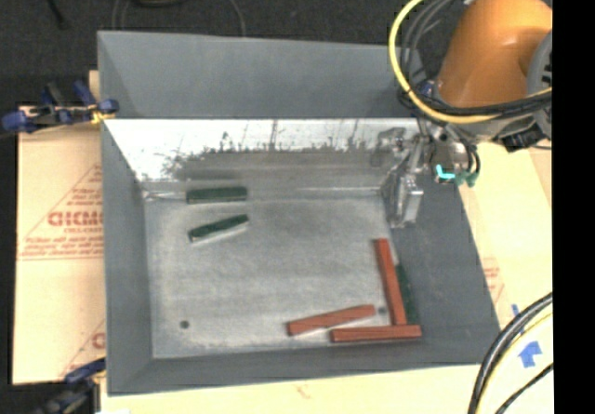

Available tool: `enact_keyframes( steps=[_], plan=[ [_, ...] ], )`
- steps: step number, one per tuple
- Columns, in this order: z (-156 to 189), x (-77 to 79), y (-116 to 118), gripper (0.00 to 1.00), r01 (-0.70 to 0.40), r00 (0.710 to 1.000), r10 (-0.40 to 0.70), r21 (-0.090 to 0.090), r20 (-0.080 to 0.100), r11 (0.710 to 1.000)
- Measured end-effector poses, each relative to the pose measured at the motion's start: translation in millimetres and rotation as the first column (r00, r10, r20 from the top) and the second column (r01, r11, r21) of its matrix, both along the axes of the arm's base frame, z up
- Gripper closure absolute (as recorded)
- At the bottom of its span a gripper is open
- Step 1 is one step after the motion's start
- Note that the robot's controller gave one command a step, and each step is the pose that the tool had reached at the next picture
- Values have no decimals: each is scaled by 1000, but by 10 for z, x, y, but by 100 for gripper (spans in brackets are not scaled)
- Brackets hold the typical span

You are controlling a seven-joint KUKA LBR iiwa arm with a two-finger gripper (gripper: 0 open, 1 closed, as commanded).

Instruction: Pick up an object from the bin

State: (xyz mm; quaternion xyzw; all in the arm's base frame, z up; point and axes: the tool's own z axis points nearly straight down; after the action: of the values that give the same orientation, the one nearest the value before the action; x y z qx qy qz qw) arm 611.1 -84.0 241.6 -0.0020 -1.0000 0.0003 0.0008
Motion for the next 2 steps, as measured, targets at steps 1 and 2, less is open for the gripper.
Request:
enact_keyframes(
  steps=[1, 2],
  plan=[
    [37, 14, 0, 0, -1, 1000, 1, -1, 7, 1000],
    [-227, -107, 121, 0, -74, 997, 74, -3, 12, 997]
  ],
)
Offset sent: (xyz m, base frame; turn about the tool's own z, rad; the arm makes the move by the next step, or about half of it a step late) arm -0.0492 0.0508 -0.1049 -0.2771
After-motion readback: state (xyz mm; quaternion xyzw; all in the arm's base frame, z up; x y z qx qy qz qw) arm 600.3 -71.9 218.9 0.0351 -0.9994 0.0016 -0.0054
